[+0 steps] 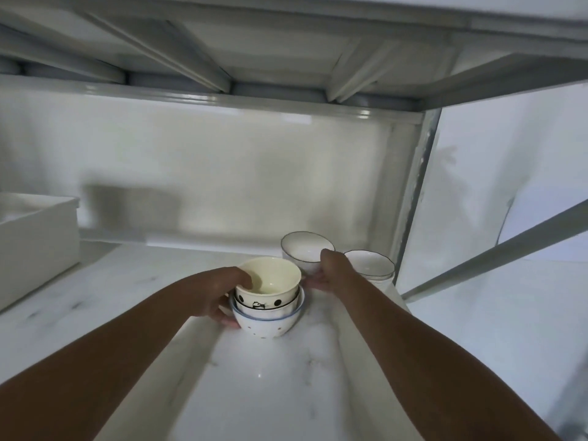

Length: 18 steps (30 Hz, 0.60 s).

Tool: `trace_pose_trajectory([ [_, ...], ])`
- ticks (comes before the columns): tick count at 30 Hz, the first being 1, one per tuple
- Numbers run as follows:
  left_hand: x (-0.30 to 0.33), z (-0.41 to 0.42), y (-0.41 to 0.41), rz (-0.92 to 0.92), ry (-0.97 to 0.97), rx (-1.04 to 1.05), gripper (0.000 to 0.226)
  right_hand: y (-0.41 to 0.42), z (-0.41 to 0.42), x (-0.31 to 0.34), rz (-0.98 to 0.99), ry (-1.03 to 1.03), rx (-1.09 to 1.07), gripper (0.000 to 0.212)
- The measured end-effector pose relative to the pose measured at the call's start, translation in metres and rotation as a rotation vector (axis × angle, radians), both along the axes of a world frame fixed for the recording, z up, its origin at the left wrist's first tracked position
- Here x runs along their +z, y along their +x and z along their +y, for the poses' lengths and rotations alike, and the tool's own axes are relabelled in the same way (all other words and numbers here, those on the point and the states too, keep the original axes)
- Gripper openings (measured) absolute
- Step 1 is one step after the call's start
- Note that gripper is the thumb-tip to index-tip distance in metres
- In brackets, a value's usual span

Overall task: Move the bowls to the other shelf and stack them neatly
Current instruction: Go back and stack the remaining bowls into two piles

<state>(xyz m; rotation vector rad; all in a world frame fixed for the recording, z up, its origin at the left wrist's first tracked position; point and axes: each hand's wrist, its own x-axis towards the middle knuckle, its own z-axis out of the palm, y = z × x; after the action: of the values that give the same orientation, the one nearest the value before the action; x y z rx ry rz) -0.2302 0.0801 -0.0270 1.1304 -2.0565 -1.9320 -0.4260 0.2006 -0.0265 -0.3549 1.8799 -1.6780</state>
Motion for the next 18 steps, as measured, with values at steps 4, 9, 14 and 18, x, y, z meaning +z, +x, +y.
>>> trace_pose_trajectory([
  [4, 0.002, -0.001, -0.002, -0.03, -0.007, -0.002, 0.017, -0.018, 0.024, 0.039, 0.057, -0.013, -0.055, 0.021],
  [9, 0.005, 0.004, -0.009, -0.034, -0.07, 0.044, 0.01, -0.051, 0.07, 0.064, 0.142, 0.14, -0.148, 0.027],
  [14, 0.002, 0.003, -0.007, -0.018, -0.054, 0.057, 0.019, -0.065, 0.091, 0.042, 0.075, 0.089, -0.197, 0.031],
  [18, 0.004, 0.005, 0.0, 0.018, 0.017, 0.064, 0.022, -0.072, 0.091, 0.025, 0.068, 0.108, -0.245, 0.03],
])
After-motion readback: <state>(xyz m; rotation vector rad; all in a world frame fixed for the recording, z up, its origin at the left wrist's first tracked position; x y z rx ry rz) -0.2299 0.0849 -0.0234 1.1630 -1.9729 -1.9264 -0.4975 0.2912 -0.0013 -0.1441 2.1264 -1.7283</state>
